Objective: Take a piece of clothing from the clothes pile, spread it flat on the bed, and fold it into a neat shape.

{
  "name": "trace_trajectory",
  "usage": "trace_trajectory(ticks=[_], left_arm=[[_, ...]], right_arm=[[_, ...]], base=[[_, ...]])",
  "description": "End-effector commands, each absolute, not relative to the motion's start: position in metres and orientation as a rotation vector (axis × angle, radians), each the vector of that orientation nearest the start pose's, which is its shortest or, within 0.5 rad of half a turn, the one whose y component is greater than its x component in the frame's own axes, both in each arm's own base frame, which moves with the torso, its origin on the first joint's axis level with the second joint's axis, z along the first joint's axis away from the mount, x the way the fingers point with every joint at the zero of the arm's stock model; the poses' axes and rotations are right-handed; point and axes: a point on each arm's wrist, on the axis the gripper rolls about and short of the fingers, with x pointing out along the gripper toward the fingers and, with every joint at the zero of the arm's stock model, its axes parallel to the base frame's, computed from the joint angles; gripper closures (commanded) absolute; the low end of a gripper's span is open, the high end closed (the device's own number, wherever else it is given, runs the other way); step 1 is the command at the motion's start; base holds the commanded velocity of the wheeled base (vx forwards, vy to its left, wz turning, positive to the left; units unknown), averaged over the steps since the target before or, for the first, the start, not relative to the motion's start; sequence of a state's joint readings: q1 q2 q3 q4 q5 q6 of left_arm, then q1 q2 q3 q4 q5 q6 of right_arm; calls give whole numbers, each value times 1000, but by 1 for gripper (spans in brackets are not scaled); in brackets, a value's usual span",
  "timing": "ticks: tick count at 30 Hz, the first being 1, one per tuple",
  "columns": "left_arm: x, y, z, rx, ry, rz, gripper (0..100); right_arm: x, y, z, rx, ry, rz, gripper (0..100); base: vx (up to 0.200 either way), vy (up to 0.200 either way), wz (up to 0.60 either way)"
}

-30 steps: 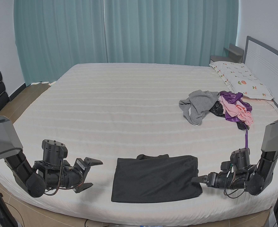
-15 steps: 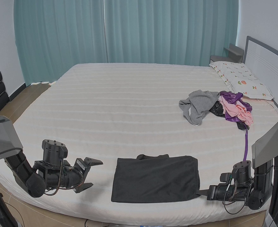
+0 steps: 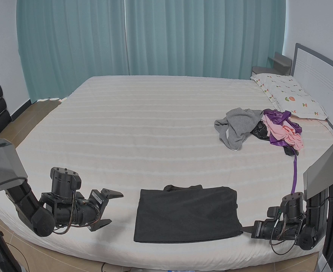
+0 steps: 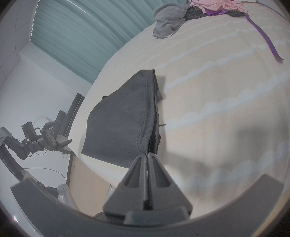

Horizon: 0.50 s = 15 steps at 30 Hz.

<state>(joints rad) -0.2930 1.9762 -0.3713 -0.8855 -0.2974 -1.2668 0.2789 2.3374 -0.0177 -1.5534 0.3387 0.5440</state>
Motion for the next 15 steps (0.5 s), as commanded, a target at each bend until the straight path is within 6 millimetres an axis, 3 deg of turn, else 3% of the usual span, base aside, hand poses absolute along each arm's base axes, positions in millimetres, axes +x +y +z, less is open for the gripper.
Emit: trace_trajectory(ticks=[1, 9, 10, 15], left_arm=[[251, -83, 31, -1172, 984, -24, 0], [251, -83, 31, -1172, 984, -24, 0], [251, -83, 31, -1173, 983, -25, 0], [251, -82, 31, -1173, 982, -23, 0]], right_arm=[[206, 60, -27, 538, 891, 345, 100], [203, 66, -27, 526, 912, 370, 100], [202, 67, -28, 521, 930, 371, 0], [200, 67, -28, 514, 949, 370, 0]], base=[[0, 0, 0], [0, 0, 0], [0, 0, 0], [0, 0, 0]])
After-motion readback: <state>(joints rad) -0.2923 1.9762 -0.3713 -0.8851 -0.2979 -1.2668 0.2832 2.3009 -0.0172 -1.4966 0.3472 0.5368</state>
